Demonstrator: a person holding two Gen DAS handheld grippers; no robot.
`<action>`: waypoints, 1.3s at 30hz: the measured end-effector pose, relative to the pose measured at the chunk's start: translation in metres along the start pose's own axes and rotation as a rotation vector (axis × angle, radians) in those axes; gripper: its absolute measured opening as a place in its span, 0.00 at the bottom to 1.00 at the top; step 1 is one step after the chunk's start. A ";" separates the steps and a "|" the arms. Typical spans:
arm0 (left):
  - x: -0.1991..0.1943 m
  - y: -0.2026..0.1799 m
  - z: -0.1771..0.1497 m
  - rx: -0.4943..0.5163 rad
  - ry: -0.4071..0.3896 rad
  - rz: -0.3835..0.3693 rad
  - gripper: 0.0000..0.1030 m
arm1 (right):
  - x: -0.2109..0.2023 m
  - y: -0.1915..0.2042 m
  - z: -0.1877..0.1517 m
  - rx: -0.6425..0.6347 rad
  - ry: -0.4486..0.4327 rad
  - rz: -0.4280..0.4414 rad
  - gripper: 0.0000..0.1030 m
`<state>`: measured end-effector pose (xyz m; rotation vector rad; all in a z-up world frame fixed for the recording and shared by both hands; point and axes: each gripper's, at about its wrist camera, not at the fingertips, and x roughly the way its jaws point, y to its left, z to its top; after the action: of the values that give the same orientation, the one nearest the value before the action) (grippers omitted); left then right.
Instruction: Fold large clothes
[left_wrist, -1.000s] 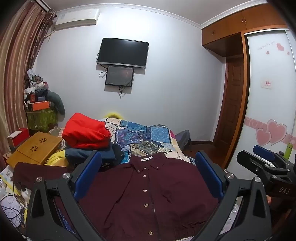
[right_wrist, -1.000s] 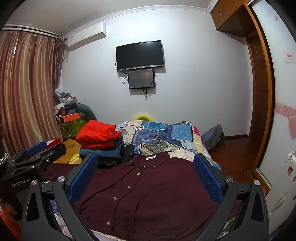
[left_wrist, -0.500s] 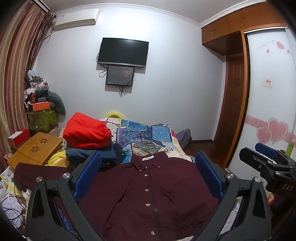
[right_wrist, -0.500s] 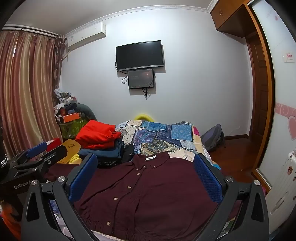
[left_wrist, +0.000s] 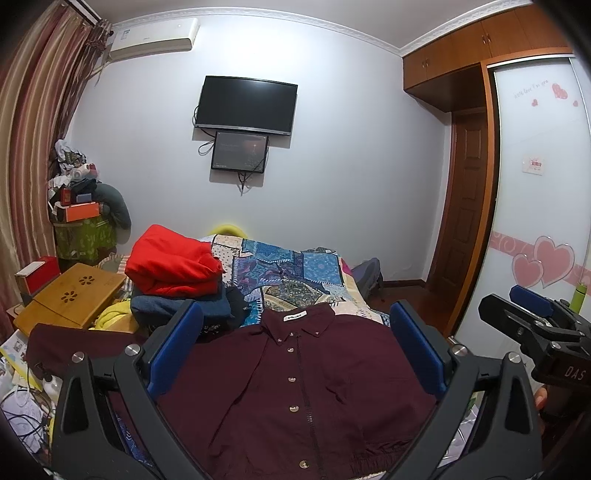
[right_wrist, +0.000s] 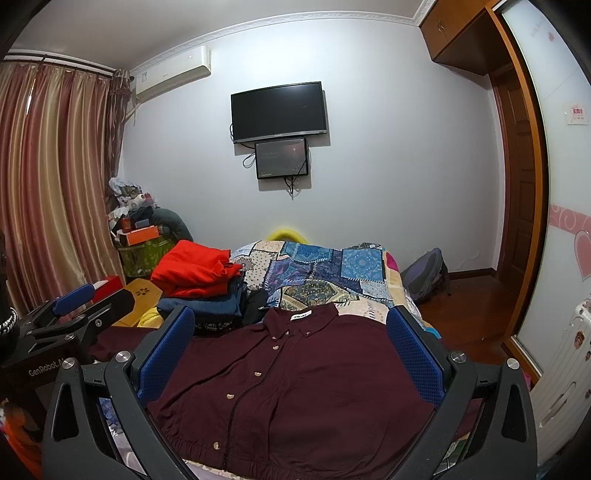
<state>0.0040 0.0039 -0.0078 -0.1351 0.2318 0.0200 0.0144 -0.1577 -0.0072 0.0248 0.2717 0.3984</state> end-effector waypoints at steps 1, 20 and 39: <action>0.000 -0.001 0.000 0.001 0.001 0.000 0.99 | 0.000 0.001 0.000 0.001 0.000 0.001 1.00; 0.001 0.001 0.003 -0.009 0.015 -0.007 0.99 | -0.002 -0.006 0.003 0.004 0.000 0.000 1.00; 0.000 -0.001 0.003 -0.010 0.015 -0.009 0.99 | 0.000 -0.007 0.002 0.008 0.001 0.001 1.00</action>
<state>0.0042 0.0033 -0.0049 -0.1463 0.2464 0.0115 0.0177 -0.1636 -0.0054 0.0326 0.2742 0.3987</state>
